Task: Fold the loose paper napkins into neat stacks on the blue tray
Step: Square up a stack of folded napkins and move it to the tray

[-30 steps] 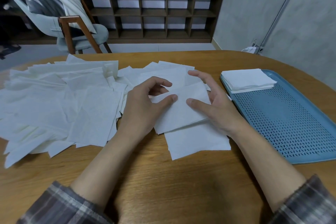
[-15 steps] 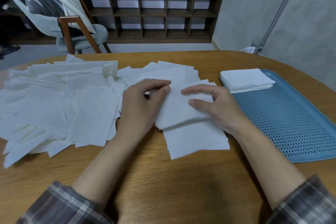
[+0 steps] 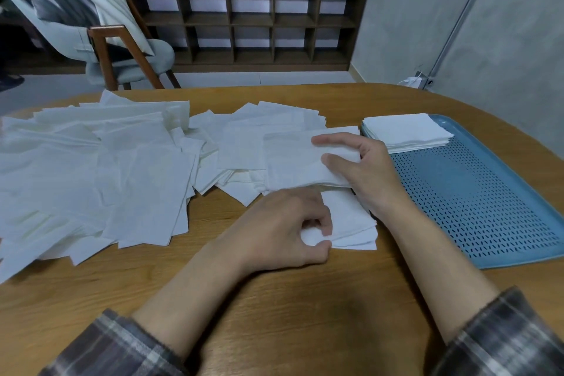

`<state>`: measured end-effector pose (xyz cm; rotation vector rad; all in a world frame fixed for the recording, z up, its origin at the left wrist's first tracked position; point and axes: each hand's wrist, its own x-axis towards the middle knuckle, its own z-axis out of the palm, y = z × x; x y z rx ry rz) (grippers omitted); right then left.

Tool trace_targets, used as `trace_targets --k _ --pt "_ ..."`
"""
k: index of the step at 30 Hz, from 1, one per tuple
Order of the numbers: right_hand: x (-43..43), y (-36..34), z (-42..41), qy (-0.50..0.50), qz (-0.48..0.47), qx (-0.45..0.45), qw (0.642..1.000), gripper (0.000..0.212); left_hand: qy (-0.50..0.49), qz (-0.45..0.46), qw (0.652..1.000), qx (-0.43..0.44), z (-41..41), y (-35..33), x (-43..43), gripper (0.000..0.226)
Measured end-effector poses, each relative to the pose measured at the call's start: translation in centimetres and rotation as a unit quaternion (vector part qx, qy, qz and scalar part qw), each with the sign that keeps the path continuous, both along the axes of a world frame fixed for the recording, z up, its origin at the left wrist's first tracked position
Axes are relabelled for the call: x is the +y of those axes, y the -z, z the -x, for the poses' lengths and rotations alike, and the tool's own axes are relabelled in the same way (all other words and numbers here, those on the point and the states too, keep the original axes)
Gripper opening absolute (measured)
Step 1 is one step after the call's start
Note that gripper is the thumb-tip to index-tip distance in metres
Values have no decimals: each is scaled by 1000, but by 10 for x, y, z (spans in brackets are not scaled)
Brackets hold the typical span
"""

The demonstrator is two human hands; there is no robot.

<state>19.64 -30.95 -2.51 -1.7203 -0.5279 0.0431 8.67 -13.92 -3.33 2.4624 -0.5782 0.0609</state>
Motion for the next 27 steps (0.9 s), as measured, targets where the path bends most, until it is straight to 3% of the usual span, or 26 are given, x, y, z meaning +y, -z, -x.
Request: trace_targets --k 9,14,19,21,25,27 --pt "0 -2 1 -12 25 7 1000 34 -48 85 994 52 2 -10 8 7" --pt "4 -3 2 -22 -36 63 997 26 -122 178 976 8 0 -22 18 10" --pt "3 -7 4 -65 -80 170 980 55 -204 257 944 -35 -5 -28 31 13" --pt "4 -7 9 -86 -93 180 975 46 -226 286 930 -47 -7 -27 35 11" --pt "4 -4 13 -77 -32 123 989 21 -283 298 909 -73 -11 -24 39 7" --pt "5 -4 15 -82 -25 116 989 24 -293 297 905 -81 -11 -23 40 8"
